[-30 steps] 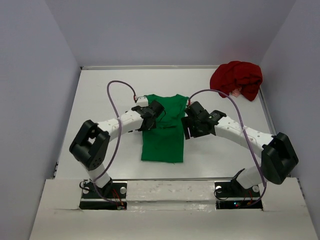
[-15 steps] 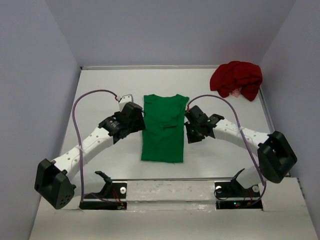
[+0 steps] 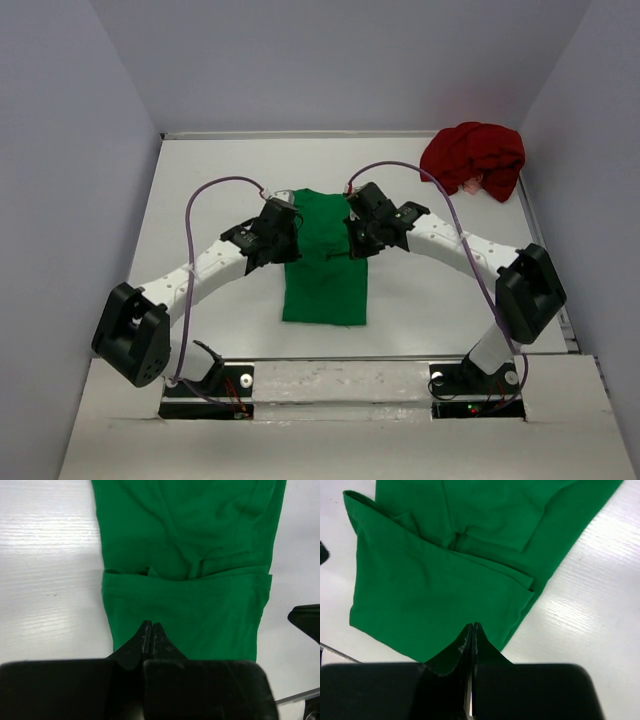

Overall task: Fold and stack the t-shirts
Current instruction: Fold the tshirt

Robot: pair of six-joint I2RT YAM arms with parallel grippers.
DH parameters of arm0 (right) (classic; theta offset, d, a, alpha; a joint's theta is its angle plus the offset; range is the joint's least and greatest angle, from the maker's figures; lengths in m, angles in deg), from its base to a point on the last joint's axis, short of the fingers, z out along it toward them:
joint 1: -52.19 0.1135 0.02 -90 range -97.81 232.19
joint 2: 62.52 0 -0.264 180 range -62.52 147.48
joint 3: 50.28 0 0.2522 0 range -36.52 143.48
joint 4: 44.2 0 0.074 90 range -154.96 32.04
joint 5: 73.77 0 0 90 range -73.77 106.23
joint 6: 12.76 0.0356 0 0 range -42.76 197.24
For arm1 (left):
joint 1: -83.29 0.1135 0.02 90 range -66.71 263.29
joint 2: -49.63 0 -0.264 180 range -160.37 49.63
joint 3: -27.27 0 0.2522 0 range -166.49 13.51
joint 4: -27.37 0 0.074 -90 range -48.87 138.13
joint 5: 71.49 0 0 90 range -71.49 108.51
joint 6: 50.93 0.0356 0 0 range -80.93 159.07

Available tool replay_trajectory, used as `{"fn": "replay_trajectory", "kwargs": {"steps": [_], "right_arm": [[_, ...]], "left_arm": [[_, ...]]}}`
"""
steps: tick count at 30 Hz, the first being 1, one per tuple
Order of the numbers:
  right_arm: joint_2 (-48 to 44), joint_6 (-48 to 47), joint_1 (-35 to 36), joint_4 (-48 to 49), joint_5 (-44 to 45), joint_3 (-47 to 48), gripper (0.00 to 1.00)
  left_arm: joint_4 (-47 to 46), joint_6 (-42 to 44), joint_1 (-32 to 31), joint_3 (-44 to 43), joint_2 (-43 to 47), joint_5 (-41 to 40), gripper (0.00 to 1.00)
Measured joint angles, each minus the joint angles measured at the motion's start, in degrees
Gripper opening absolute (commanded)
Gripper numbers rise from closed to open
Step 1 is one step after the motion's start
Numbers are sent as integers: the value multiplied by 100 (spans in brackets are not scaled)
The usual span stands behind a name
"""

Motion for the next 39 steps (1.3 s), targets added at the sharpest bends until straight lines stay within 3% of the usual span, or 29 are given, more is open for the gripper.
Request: {"fn": "replay_trajectory", "kwargs": {"steps": [19, 25, 39], "right_arm": [[925, 57, 188, 105, -96, -11, 0], [1497, 208, 186, 101, 240, 96, 0], [1733, 474, 236, -192, 942, 481, 0]], "left_arm": [[-514, 81, 0, -72, -1191, 688, 0], [-345, 101, 0, -509, -1620, 715, 0], [149, 120, 7, -1720, -3003, 710, 0]]}}
